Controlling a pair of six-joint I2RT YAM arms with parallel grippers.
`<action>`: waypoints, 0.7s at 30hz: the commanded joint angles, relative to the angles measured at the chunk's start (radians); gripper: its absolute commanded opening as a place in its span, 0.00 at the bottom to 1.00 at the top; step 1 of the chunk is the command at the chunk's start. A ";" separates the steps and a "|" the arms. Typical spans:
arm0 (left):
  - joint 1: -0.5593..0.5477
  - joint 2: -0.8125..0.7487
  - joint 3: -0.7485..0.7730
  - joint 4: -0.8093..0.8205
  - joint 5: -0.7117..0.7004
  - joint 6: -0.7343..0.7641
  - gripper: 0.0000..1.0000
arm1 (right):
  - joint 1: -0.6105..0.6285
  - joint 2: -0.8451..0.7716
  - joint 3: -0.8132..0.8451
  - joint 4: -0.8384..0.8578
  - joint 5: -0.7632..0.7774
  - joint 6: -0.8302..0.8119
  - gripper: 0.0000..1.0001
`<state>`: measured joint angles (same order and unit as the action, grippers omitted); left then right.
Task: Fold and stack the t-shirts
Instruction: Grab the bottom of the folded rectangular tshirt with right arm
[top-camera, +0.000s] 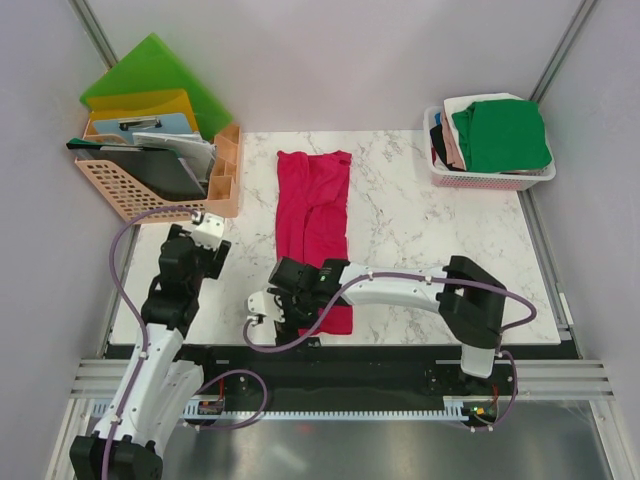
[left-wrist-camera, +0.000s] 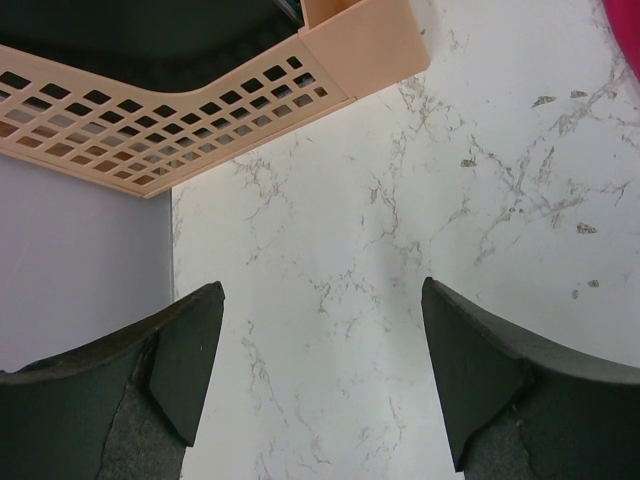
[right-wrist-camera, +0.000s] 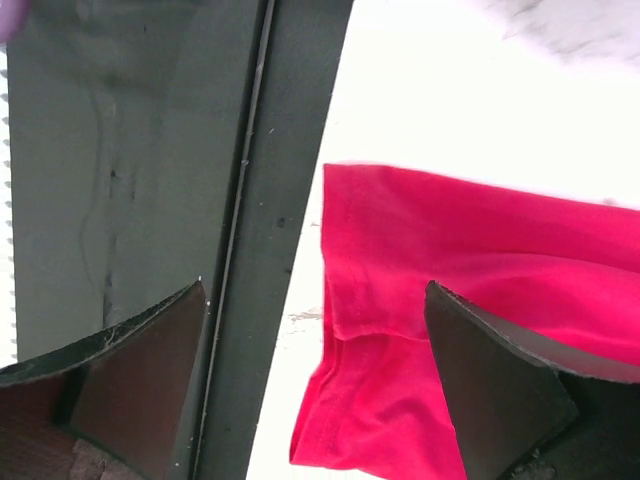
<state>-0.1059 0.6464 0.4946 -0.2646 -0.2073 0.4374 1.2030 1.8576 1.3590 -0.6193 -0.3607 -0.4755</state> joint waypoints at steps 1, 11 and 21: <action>0.008 -0.025 -0.010 0.036 0.016 0.040 0.87 | 0.001 -0.074 -0.030 0.052 0.043 0.003 0.98; 0.008 -0.050 -0.022 0.018 0.008 0.066 0.87 | -0.065 -0.051 -0.104 0.044 0.115 0.005 0.98; 0.008 -0.047 -0.025 0.015 0.037 0.054 0.86 | -0.111 -0.029 -0.149 0.082 0.103 0.032 0.98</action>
<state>-0.1059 0.6048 0.4686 -0.2668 -0.1932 0.4706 1.0996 1.8271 1.1965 -0.5770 -0.2523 -0.4572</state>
